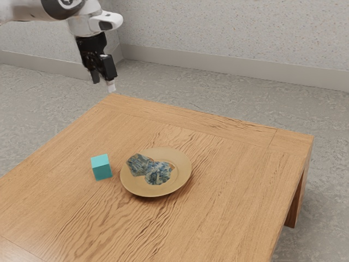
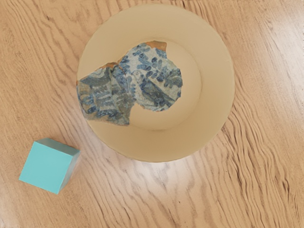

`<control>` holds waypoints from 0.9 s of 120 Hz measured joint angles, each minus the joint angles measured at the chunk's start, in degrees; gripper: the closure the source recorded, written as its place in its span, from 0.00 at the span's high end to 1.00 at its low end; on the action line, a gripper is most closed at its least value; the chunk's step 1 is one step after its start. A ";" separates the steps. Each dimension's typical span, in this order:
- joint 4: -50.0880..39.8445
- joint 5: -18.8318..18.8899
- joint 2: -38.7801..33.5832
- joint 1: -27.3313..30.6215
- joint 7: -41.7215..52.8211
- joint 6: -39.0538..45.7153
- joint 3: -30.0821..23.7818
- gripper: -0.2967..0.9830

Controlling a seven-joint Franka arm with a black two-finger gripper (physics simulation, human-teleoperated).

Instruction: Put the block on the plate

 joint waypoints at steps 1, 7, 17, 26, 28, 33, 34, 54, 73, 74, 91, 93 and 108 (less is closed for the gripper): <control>-0.04 0.00 -0.03 -0.10 -0.35 0.03 -0.07 0.77; -0.05 -0.08 -0.08 -0.61 -2.35 0.01 -0.28 0.77; -0.64 0.16 0.08 -0.71 -5.34 -0.21 -0.22 0.77; -3.27 0.49 0.11 -0.81 -6.66 -0.24 0.44 0.77; -4.10 0.39 0.14 -0.97 -6.69 -0.11 0.92 0.77; -6.08 0.32 0.19 -0.91 -6.49 0.33 1.89 0.77; -6.66 0.37 0.14 -0.87 -6.38 0.51 2.08 0.77; -14.53 -0.49 0.58 -0.39 -1.21 5.96 5.09 0.77; -18.07 -1.89 3.47 -0.59 6.32 13.31 7.23 0.77; -18.21 -2.00 3.74 -0.57 6.73 13.73 7.36 0.77; -21.37 -3.67 5.02 -0.53 13.56 20.19 8.33 0.77; -21.81 -3.87 4.96 -0.52 14.34 20.85 8.43 0.77; -24.20 -4.59 4.34 -0.52 19.81 25.13 10.02 0.77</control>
